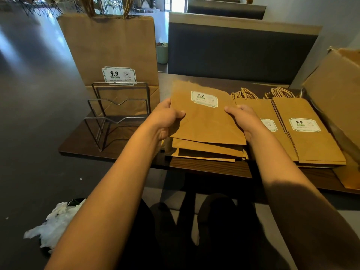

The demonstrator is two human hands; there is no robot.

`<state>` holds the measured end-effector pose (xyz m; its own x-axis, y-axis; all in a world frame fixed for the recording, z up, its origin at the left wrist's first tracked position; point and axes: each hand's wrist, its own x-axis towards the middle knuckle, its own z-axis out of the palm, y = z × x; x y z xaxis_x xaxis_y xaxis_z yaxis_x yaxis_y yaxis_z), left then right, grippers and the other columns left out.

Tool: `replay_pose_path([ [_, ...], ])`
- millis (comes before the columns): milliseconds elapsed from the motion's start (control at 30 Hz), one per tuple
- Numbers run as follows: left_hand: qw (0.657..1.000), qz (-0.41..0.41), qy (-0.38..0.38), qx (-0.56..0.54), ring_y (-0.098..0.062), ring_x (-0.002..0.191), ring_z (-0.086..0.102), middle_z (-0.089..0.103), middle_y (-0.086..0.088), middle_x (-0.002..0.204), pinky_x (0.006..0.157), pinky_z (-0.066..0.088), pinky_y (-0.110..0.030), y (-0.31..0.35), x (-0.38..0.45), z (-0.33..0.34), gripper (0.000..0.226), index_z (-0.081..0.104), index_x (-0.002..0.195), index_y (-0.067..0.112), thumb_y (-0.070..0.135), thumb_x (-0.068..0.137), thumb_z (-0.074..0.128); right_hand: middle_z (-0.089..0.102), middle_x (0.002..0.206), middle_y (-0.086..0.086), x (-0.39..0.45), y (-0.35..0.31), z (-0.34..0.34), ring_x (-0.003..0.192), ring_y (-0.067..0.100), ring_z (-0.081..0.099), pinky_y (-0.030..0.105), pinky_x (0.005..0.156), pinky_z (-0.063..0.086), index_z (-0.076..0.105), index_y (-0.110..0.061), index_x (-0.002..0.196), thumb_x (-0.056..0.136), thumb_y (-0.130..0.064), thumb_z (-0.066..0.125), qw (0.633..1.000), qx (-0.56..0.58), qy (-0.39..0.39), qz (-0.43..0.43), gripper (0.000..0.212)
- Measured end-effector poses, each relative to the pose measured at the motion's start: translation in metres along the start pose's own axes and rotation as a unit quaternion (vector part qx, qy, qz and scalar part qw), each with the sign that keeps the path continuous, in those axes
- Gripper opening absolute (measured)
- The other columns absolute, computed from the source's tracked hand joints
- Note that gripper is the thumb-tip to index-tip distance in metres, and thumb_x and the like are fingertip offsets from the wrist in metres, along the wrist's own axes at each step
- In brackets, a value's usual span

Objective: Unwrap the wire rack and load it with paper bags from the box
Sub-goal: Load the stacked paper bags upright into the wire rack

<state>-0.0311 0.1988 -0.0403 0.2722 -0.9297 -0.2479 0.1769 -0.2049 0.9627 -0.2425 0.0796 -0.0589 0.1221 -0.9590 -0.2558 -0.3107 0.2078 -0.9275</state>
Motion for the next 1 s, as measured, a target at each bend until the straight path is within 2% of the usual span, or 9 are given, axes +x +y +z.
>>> replay_pose_path([
  [100, 0.995, 0.096, -0.005, 0.041, -0.022, 0.104, 0.069, 0.072, -0.005, 0.115, 0.082, 0.058, -0.037, 0.011, 0.0, 0.0, 0.045, 0.056, 0.132, 0.022, -0.008, 0.098, 0.053, 0.07, 0.113, 0.003, -0.01, -0.007, 0.0, 0.1, 0.02, 0.07, 0.037, 0.076, 0.059, 0.055, -0.022, 0.13, 0.09, -0.049, 0.071, 0.998, 0.061, -0.018, -0.007, 0.051],
  [200, 0.979, 0.191, -0.015, 0.069, -0.02, 0.107, 0.071, 0.073, -0.004, 0.116, 0.091, 0.059, -0.041, 0.027, -0.005, -0.006, 0.05, 0.056, 0.128, 0.021, -0.013, 0.091, 0.057, 0.077, 0.106, 0.0, -0.024, -0.019, -0.003, 0.1, 0.019, 0.073, 0.036, 0.078, 0.059, 0.064, -0.023, 0.123, 0.092, -0.05, 0.067, 0.99, 0.111, -0.085, -0.016, 0.041],
  [333, 0.958, 0.276, -0.013, 0.083, -0.013, 0.103, 0.069, 0.069, -0.002, 0.116, 0.085, 0.058, -0.03, 0.048, -0.015, -0.017, 0.055, 0.053, 0.125, 0.022, -0.017, 0.087, 0.058, 0.075, 0.118, 0.002, -0.035, -0.034, -0.002, 0.11, 0.019, 0.072, 0.038, 0.089, 0.06, 0.06, -0.019, 0.131, 0.096, -0.026, 0.067, 0.965, 0.216, -0.101, -0.112, 0.036],
  [500, 0.937, 0.299, 0.032, 0.177, -0.012, 0.113, 0.063, 0.063, 0.002, 0.121, 0.095, 0.054, -0.027, 0.064, -0.023, -0.044, 0.045, 0.042, 0.133, 0.021, 0.002, 0.097, 0.06, 0.074, 0.12, 0.001, -0.046, -0.063, 0.029, 0.111, 0.017, 0.07, 0.043, 0.096, 0.058, 0.059, -0.022, 0.125, 0.095, -0.016, 0.07, 0.942, 0.222, -0.035, -0.248, 0.031],
  [600, 0.929, 0.291, 0.13, 0.189, -0.008, 0.107, 0.064, 0.065, 0.003, 0.118, 0.095, 0.056, -0.032, 0.075, -0.027, -0.07, 0.031, 0.053, 0.127, 0.02, 0.013, 0.099, 0.064, 0.074, 0.119, 0.0, -0.052, -0.084, 0.055, 0.11, 0.014, 0.07, 0.043, 0.1, 0.056, 0.06, -0.019, 0.125, 0.096, -0.017, 0.07, 0.932, 0.232, -0.019, -0.279, 0.031],
  [733, 0.898, 0.338, 0.228, 0.165, -0.015, 0.108, 0.065, 0.067, -0.001, 0.116, 0.099, 0.056, -0.039, 0.093, -0.027, -0.107, 0.023, 0.054, 0.116, 0.022, 0.01, 0.098, 0.062, 0.066, 0.124, -0.007, -0.057, -0.12, 0.095, 0.111, 0.005, 0.065, 0.029, 0.1, 0.054, 0.05, -0.023, 0.13, 0.094, -0.019, 0.071, 0.93, 0.147, -0.048, -0.333, 0.042],
  [833, 0.888, 0.351, 0.265, 0.136, -0.015, 0.112, 0.064, 0.066, 0.0, 0.119, 0.099, 0.056, -0.047, 0.099, -0.02, -0.136, 0.029, 0.052, 0.116, 0.029, 0.009, 0.097, 0.059, 0.058, 0.119, -0.016, -0.053, -0.141, 0.125, 0.102, -0.009, 0.057, 0.006, 0.079, 0.048, 0.043, -0.024, 0.134, 0.095, -0.021, 0.07, 0.929, 0.057, -0.051, -0.362, 0.048],
  [900, 0.88, 0.358, 0.281, 0.134, -0.015, 0.115, 0.063, 0.065, -0.002, 0.123, 0.103, 0.054, -0.048, 0.097, -0.014, -0.153, 0.035, 0.052, 0.12, 0.03, 0.007, 0.094, 0.058, 0.056, 0.123, -0.012, -0.047, -0.15, 0.144, 0.107, -0.002, 0.056, 0.011, 0.082, 0.046, 0.043, -0.023, 0.136, 0.096, -0.024, 0.068, 0.929, 0.031, -0.036, -0.366, 0.048],
  [1000, 0.873, 0.349, 0.3, 0.162, -0.014, 0.118, 0.06, 0.062, -0.003, 0.126, 0.107, 0.051, -0.043, 0.087, -0.002, -0.177, 0.035, 0.051, 0.129, 0.019, 0.006, 0.097, 0.056, 0.056, 0.137, 0.003, -0.043, -0.158, 0.172, 0.126, 0.019, 0.054, 0.028, 0.097, 0.048, 0.042, -0.017, 0.143, 0.096, -0.026, 0.068, 0.931, -0.016, -0.011, -0.364, 0.055],
])
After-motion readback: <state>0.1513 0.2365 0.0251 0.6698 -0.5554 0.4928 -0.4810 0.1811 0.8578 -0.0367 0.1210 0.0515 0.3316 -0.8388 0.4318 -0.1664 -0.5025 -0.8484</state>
